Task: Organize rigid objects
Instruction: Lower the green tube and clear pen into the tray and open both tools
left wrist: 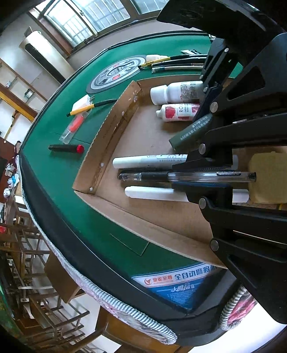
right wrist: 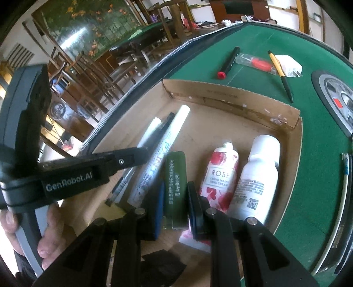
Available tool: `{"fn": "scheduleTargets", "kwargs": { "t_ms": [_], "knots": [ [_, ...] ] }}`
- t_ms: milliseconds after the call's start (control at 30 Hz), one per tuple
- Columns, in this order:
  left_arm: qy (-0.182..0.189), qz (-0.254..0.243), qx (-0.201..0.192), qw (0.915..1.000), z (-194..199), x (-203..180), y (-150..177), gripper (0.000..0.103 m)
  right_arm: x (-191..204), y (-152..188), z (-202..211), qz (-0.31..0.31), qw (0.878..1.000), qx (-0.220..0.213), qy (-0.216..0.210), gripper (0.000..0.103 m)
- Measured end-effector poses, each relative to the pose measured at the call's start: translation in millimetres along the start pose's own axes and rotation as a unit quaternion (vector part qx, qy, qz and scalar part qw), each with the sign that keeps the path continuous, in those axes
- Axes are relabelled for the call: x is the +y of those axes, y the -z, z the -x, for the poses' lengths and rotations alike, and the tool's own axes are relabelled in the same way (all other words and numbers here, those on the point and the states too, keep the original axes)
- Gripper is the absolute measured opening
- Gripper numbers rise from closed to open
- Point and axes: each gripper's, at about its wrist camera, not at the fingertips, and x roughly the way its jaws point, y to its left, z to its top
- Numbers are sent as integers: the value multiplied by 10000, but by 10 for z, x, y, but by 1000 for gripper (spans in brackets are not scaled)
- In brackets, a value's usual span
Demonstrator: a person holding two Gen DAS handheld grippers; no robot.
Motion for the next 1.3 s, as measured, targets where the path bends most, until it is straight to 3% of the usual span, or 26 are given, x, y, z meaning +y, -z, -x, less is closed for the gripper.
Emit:
{"fn": "scheduleTargets", "kwargs": {
  "t_ms": [600,667,767,800,967,1033,1167,1300],
  "knots": [
    [-172,-88,53,9998,-98,-41,-89,8,12,-23,-17,127,9999,-5,-3,20],
    [-131,-60,36,9999,-92,-28,-82,16,-8,-23,-8,85,9999,-8,-111,20],
    [-12,3,16,10000,-46,-13,-61,31,-47,-18,28,18,9996,-35,-291,30],
    [9,13,-30,10000,-8,-18,-46,31,-58,-14,52,-5,9994,-68,-342,33],
    [157,7,-379,9992,298,-127,100,31,-125,30,383,-93,9972,-493,-557,33],
    [121,-92,-646,9978,487,-255,237,36,-155,108,563,-89,9953,-731,-629,33],
    [230,-307,-1003,9942,788,-550,541,39,-308,385,950,-193,9906,-1184,-664,33],
    [488,-498,-1105,9914,940,-887,870,40,-552,718,1220,-494,9868,-1422,-591,33]
  ]
}}
